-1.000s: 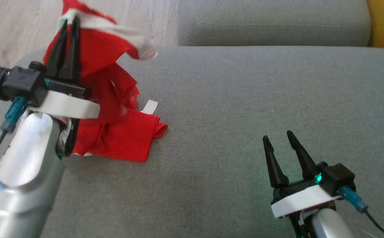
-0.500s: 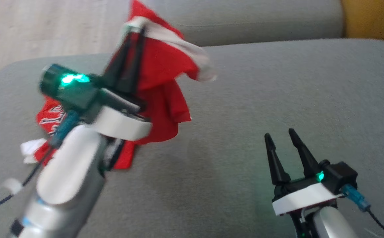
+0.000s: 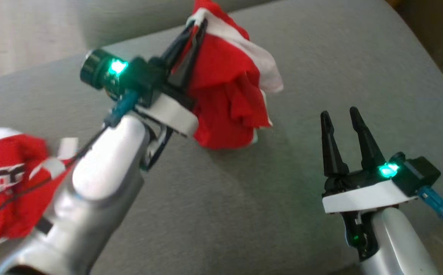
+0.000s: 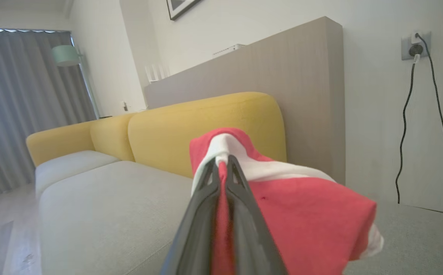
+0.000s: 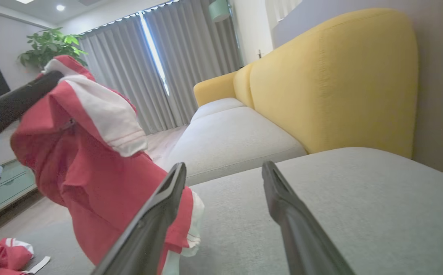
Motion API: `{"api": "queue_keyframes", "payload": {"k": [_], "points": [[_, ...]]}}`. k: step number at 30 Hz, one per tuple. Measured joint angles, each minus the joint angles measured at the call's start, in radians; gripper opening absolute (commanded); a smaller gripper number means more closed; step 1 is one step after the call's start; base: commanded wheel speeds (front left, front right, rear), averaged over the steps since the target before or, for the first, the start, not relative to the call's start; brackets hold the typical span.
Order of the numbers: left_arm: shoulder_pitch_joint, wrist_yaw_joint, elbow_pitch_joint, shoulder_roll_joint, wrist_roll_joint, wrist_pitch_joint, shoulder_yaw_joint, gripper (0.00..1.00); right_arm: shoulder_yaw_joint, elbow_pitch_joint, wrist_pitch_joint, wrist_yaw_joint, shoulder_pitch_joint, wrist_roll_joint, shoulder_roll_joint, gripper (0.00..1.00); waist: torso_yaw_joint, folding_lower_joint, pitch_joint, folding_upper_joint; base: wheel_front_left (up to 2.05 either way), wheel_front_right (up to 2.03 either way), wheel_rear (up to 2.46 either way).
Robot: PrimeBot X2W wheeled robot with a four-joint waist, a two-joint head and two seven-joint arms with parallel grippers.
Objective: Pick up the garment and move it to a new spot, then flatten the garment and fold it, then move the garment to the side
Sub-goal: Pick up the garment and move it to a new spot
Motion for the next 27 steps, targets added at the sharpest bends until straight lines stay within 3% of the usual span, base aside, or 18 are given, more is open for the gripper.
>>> {"api": "queue_keyframes", "payload": {"k": [1,2,6,11,18,27], "points": [[-0.022,-0.007,0.034,-0.004,0.000,-0.011,-0.001,0.02,0.002,-0.004,0.000,0.000,-0.003,0.006,0.000,1.00,-0.018,0.0000,0.010,0.0000,0.00,0.00,0.00],[-0.046,-0.010,0.071,-0.006,0.005,-0.023,-0.001,1.00,0.004,-0.007,0.000,0.000,-0.004,0.011,0.000,1.00,-0.035,0.0000,0.020,0.0000,0.00,0.00,0.00],[-0.130,-0.008,0.182,-0.023,0.018,-0.097,0.013,1.00,0.001,-0.010,0.000,0.000,-0.004,0.013,0.000,1.00,-0.077,0.0001,0.062,0.0000,0.00,0.00,0.00],[-0.147,-0.008,0.238,-0.031,0.018,-0.148,0.030,1.00,-0.009,-0.011,0.000,0.000,-0.004,0.009,0.000,1.00,-0.061,0.0000,0.077,0.0000,0.00,0.00,0.00],[-0.059,0.005,0.220,0.001,0.018,-0.179,0.069,1.00,-0.041,-0.008,0.000,0.000,-0.002,-0.042,0.000,1.00,0.047,-0.0001,0.051,0.0000,0.00,0.00,0.00],[0.298,0.045,0.043,0.044,0.016,-0.179,0.140,1.00,-0.094,0.017,0.000,0.000,0.046,-0.104,0.000,1.00,0.226,-0.0002,-0.023,0.0000,0.00,0.00,0.00]]}}
